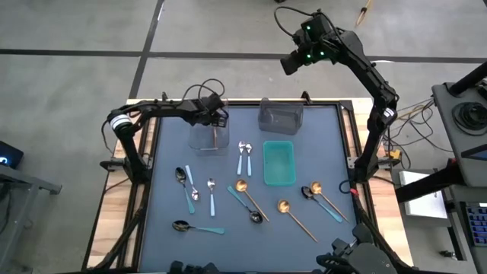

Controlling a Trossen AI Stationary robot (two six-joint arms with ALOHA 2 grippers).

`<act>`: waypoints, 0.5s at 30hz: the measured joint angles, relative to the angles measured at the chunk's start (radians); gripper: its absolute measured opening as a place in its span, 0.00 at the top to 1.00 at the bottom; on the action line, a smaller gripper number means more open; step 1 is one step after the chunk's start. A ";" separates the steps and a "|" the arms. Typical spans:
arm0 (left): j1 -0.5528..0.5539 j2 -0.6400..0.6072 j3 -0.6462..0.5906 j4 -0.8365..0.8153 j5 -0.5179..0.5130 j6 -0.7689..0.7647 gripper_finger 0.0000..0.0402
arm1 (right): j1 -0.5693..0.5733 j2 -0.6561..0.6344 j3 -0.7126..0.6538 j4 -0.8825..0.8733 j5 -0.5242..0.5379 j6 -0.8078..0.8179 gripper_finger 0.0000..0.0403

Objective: Sort silverware by color (type)
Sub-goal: Put the gold spoon into the transparent bin

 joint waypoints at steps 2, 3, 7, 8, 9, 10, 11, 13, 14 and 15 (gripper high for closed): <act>-0.001 -0.002 -0.001 0.000 -0.021 -0.001 0.61 | 0.000 0.000 0.000 0.000 0.000 0.006 0.90; 0.000 -0.004 -0.002 0.001 -0.024 -0.002 0.62 | 0.000 0.000 0.000 0.000 0.000 0.006 0.90; 0.001 -0.006 -0.002 0.003 -0.023 -0.004 0.68 | 0.000 0.000 0.000 0.000 0.000 0.007 0.90; 0.001 -0.006 -0.002 0.003 -0.022 -0.004 0.70 | 0.000 0.000 0.000 0.000 0.000 0.007 0.90; 0.001 -0.006 -0.003 0.003 -0.022 -0.003 0.73 | 0.000 0.000 0.000 0.000 0.000 0.007 0.90; 0.001 -0.006 -0.003 0.003 -0.021 -0.003 0.75 | 0.000 0.000 0.000 0.000 0.000 0.007 0.90; 0.001 -0.006 -0.003 0.003 -0.020 -0.003 0.77 | 0.000 0.000 0.000 0.000 0.000 0.007 0.90; 0.000 -0.007 -0.003 0.003 -0.015 -0.002 0.82 | 0.000 0.000 0.000 0.000 0.000 0.007 0.90; 0.000 -0.007 -0.003 0.002 -0.011 -0.001 0.84 | 0.000 0.000 0.000 0.000 0.000 0.007 0.90; 0.001 -0.007 -0.003 0.002 -0.007 0.001 0.86 | 0.000 0.000 0.000 0.000 0.000 0.006 0.90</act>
